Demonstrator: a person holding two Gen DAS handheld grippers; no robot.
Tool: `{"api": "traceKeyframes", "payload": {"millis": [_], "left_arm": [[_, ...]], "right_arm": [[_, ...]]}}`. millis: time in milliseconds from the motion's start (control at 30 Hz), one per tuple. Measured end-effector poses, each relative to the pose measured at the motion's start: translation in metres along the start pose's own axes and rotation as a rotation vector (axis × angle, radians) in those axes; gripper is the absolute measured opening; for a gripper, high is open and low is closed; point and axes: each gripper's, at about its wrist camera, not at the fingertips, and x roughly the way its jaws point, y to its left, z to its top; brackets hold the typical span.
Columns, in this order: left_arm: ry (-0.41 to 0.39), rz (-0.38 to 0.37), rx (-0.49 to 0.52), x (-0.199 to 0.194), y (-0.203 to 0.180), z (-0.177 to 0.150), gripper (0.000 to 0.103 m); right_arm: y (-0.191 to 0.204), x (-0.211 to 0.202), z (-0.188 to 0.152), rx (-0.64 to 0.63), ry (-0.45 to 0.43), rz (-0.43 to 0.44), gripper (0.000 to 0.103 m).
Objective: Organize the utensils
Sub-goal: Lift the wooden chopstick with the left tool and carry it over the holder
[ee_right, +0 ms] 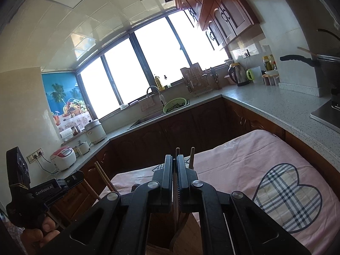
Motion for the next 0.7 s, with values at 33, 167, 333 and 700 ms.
{"api": "traceKeyframes", "payload": {"millis": [33, 167, 333, 700], "left_arm": [[0.001, -0.002, -0.001, -0.0007, -0.0002, 0.0008, 0.003], [0.004, -0.001, 0.004, 0.0000, -0.0011, 0.0031, 0.003], [0.006, -0.004, 0.007, -0.0001, 0.0007, 0.0019, 0.004], [0.016, -0.007, -0.003, 0.0002, 0.0027, 0.0024, 0.004]], "right_arm": [[0.0000, 0.0018, -0.0013, -0.002, 0.007, 0.000, 0.004], [-0.0015, 0.0030, -0.0023, -0.001, 0.013, -0.004, 0.004], [-0.0051, 0.0052, -0.0032, 0.010, 0.024, -0.008, 0.004], [-0.0057, 0.0071, -0.0013, 0.014, 0.045, -0.008, 0.009]]}}
